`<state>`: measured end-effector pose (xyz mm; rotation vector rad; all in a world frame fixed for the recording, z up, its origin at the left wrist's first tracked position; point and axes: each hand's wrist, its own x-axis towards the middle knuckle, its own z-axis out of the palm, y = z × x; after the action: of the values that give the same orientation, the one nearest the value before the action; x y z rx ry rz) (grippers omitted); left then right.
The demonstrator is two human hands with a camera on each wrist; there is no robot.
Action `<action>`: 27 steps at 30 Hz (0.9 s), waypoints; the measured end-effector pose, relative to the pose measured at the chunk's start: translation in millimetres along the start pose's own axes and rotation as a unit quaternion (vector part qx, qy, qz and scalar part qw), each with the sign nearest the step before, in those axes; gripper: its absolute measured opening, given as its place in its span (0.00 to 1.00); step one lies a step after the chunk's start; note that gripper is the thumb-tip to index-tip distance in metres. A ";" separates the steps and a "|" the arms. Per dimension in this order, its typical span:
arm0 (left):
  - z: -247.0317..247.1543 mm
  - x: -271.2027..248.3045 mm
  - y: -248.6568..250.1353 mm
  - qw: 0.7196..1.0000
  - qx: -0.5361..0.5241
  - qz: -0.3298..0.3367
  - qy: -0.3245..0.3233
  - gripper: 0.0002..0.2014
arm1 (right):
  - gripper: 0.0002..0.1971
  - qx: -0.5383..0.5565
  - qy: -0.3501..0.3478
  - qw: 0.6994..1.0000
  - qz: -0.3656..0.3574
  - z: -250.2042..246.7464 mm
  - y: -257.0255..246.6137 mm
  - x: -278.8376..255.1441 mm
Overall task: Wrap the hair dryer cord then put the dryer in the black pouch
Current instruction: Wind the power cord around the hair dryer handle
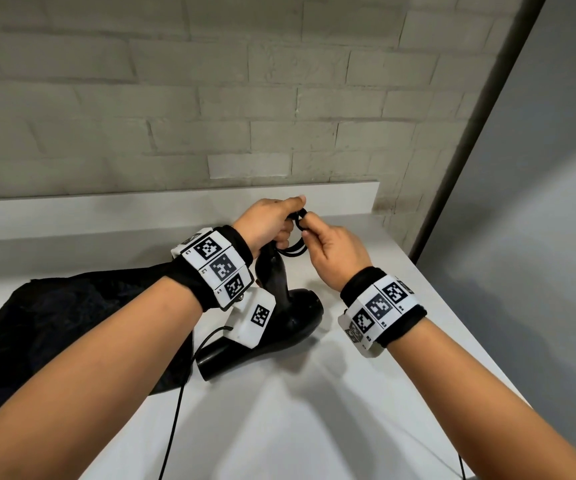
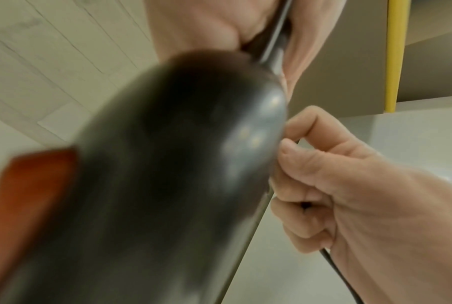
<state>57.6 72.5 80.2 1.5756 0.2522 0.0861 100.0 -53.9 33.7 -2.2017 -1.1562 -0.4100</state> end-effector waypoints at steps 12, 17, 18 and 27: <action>1.1 -1.0 -1.3 0.999 -0.028 0.014 0.025 0.19 | 0.04 0.089 -0.034 0.976 0.197 13.6 55.1 -20.4; 2.8 -2.2 -1.8 0.999 -0.029 0.021 0.028 0.18 | 0.09 0.034 -0.128 0.936 0.325 30.1 107.5 -40.7; 2.9 -2.2 -2.2 0.999 -0.030 0.021 0.027 0.17 | 0.09 0.039 -0.131 0.932 0.336 31.9 111.1 -44.0; 2.1 -2.5 -2.9 0.997 -0.059 0.020 0.034 0.19 | 0.09 0.156 -0.014 0.926 0.342 21.2 94.5 -37.8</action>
<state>55.4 70.0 77.5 1.4623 0.2643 0.1840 155.8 -104.9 -37.7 -2.1522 -0.3665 0.1014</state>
